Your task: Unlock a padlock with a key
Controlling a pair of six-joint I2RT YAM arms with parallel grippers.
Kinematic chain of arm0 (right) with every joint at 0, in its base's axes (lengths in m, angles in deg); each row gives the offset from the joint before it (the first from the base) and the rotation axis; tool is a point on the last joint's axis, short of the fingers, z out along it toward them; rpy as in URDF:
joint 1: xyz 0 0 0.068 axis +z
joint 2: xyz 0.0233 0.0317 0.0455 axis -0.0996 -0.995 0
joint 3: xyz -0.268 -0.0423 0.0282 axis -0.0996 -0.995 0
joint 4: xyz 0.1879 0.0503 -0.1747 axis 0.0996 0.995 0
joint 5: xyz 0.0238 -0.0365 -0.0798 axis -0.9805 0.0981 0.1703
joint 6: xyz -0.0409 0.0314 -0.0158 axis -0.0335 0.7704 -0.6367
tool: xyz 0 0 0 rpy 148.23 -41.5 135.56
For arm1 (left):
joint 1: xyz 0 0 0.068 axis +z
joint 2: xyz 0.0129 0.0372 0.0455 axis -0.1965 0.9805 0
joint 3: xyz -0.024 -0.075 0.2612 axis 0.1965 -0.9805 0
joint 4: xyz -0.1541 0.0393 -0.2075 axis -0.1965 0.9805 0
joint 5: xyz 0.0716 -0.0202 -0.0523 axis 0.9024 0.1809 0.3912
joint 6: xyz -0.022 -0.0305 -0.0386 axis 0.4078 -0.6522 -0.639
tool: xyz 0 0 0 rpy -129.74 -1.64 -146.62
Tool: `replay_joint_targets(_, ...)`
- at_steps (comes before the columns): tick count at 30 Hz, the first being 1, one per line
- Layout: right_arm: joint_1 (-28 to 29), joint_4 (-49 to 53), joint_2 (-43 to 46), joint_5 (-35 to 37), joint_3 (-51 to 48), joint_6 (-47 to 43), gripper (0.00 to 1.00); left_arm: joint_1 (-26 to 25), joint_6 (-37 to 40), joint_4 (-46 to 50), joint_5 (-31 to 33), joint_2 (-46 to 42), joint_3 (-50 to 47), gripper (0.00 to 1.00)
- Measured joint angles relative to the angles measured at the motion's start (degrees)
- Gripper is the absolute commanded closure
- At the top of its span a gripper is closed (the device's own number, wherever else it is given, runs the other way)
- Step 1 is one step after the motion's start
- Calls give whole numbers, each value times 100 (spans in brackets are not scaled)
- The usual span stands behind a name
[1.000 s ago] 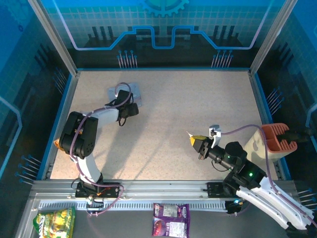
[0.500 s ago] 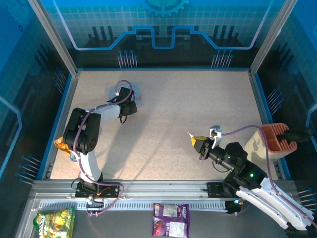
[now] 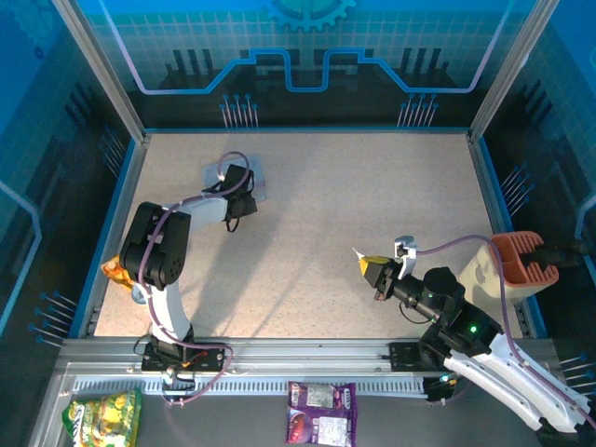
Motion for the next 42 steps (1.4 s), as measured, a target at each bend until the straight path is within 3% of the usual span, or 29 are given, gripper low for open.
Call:
replay_joint_targets(13,0,63,0,2,0,2,100,-402,48,31,317,-48,-33,76)
replay_joint_targets(25,0,55,-2,2,-2,0,100,-1582,-70,409,326,-723,-664,77)
replay_joint_targets(36,0,-66,-308,-7,-55,11,100,-2743,-713,787,352,-1143,-1058,76)
replay_joint_targets(42,0,-181,-492,-28,-55,20,100,-2931,-999,796,289,-1248,-1185,69)
